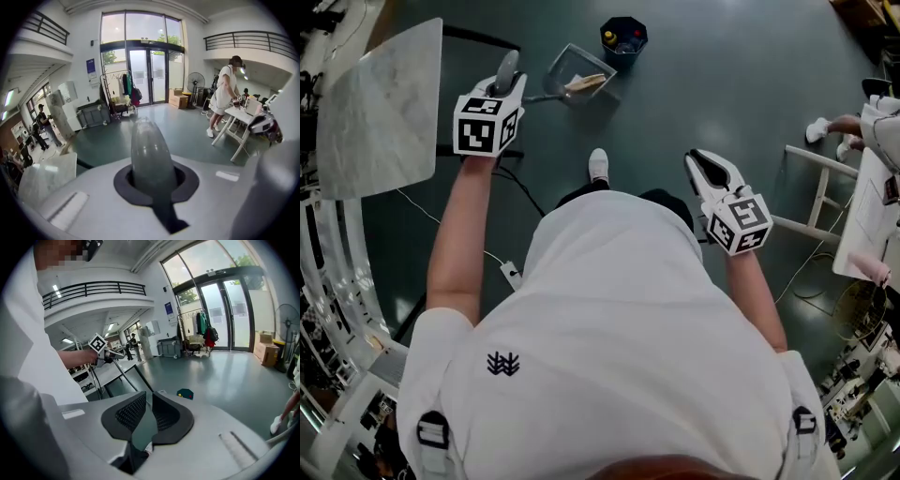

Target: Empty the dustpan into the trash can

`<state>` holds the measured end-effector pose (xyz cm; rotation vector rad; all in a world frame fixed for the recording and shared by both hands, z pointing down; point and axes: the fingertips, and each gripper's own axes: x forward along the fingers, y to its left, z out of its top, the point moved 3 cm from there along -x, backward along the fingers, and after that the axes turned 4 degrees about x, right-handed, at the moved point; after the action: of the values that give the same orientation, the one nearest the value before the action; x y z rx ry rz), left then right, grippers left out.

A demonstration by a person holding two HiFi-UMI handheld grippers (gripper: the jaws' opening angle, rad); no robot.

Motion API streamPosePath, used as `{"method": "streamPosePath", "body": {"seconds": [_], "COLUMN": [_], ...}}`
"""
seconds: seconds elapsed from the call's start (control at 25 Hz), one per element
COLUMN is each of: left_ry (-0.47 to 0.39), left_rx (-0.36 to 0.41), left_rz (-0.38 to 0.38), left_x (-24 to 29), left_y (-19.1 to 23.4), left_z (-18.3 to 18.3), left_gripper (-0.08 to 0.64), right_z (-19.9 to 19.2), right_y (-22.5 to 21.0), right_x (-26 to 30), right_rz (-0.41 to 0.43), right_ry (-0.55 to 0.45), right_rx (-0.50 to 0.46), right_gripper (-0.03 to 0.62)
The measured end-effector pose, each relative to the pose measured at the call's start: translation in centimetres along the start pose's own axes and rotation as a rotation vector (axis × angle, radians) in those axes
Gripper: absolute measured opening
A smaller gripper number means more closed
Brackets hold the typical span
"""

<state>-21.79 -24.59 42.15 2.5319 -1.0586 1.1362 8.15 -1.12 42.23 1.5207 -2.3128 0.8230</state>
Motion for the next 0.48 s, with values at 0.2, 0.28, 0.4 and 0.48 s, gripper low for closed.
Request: {"method": "streamPosePath", "body": {"seconds": [0.2,0.28,0.4,0.48], "left_ry": [-0.023,-0.024,-0.019,-0.011], "left_rx": [0.127,0.174,0.255,0.313], "left_rz": [-0.051,-0.058,-0.071,-0.07], "left_x": [5.7,7.6,10.7,12.8], "left_y": [2.9,3.2,2.6,2.0], "left_z": [5.0,7.0,10.0,11.6], "left_gripper": [0.058,0.058,0.058,0.058], "right_z": [0.9,1.0,1.5,2.0], "right_y": [-1.2,-1.9,-3.9,-5.5], "right_x": [1.1,1.0,0.8,0.8], "right_rz": [-0.097,-0.12,-0.144,-0.152], "right_ry": [-0.031,-0.036,-0.036,-0.046], "right_rx": [0.053,0.079,0.096,0.107], "right_gripper": [0.041,0.041,0.041,0.041]}}
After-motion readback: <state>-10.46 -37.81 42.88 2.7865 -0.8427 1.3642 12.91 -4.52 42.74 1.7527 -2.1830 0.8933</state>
